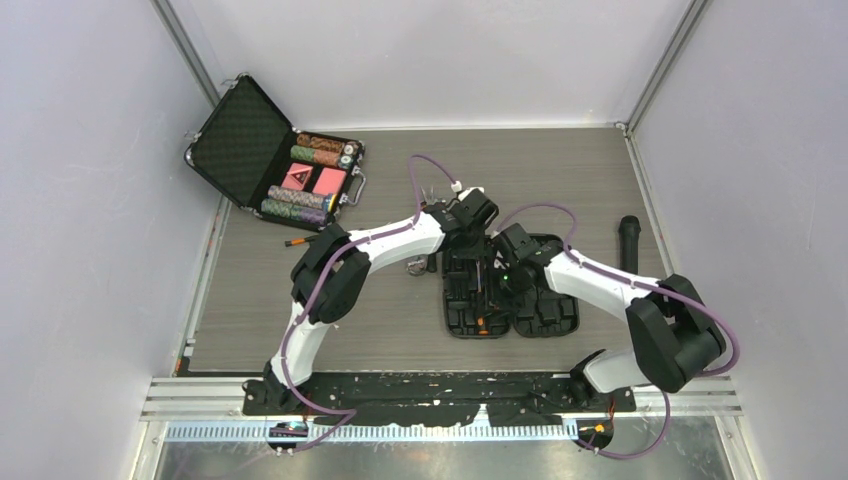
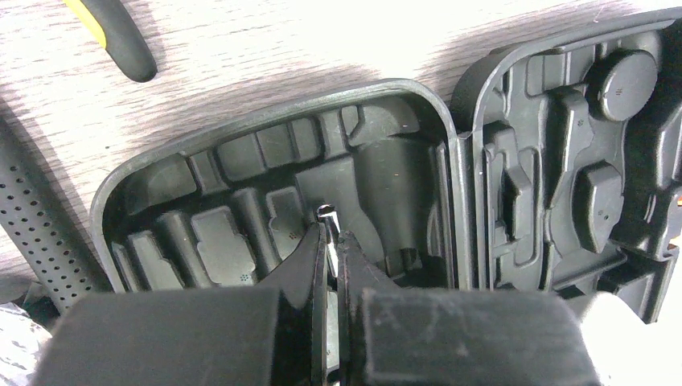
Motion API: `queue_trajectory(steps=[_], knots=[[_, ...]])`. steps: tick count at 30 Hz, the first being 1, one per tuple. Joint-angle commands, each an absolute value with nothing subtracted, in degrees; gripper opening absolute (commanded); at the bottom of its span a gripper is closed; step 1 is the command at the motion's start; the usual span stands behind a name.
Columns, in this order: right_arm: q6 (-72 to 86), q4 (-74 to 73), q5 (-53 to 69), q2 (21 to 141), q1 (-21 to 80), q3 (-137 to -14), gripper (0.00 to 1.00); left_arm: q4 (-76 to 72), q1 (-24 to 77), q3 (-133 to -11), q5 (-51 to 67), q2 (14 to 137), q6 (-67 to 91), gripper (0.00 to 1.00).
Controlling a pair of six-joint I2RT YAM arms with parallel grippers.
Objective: Pack the tool kit
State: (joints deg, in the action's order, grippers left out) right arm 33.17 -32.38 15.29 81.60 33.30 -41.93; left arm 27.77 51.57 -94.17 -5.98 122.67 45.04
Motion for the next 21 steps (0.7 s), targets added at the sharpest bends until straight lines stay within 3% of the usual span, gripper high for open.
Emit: queue_trajectory(steps=[1, 14, 21], knots=[[31.6, -34.7, 7.7, 87.5, 31.7, -39.8, 0.05, 32.2, 52.3, -91.6, -4.7, 130.2, 44.7, 0.00], [29.1, -33.6, 9.8, 82.0, 29.4, -44.3, 0.06, 28.8, 52.0, -88.6, -4.2, 124.9, 44.7, 0.00], [27.4, -34.1, 6.3, 77.0, 29.1, -48.8, 0.20, 26.9, 50.7, -90.8, -5.5, 119.9, 42.8, 0.04]])
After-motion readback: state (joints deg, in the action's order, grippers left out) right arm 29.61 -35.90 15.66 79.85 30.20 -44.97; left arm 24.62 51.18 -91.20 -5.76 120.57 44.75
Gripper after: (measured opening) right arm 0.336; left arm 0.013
